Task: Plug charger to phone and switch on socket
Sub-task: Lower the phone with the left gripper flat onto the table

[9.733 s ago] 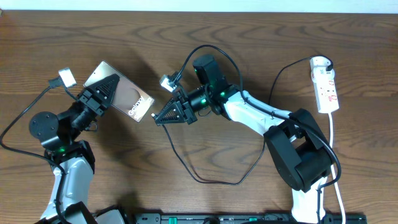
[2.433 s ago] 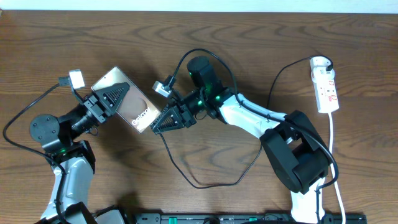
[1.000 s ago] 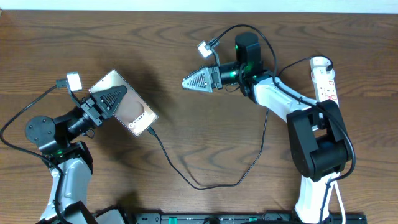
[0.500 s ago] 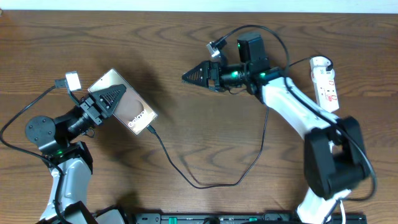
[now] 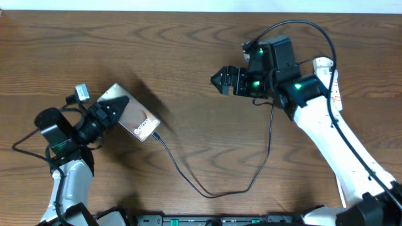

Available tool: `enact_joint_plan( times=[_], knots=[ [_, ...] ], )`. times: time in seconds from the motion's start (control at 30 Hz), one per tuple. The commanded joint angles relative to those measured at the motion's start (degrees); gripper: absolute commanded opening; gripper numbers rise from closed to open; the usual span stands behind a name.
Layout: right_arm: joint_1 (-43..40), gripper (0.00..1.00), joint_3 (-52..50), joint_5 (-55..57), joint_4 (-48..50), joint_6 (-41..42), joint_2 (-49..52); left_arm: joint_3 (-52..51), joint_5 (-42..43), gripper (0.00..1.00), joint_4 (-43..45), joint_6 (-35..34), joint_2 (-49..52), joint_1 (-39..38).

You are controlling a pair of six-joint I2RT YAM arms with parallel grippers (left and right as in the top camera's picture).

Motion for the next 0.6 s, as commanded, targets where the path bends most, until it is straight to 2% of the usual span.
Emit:
enact_joint_plan(
  times=[0.0,0.3,0.57],
  knots=[
    [1.2,0.99,0.6,8.1,-1.5,-1.0,-1.6,0.8,-12.9,0.07,-6.1,5.3,-0.5,0.3],
    [1.5,0.99,0.6,9.0,-2.3,-0.4,-1.6,0.8,-29.4,0.07,-20.9,5.4,-0.4,0.3],
    [1.5,0.99,0.6,9.0,-2.5,-0.4,-1.6,0.7,-33.8,0.07,-28.4,3.8,-0.4,0.2]
  ],
)
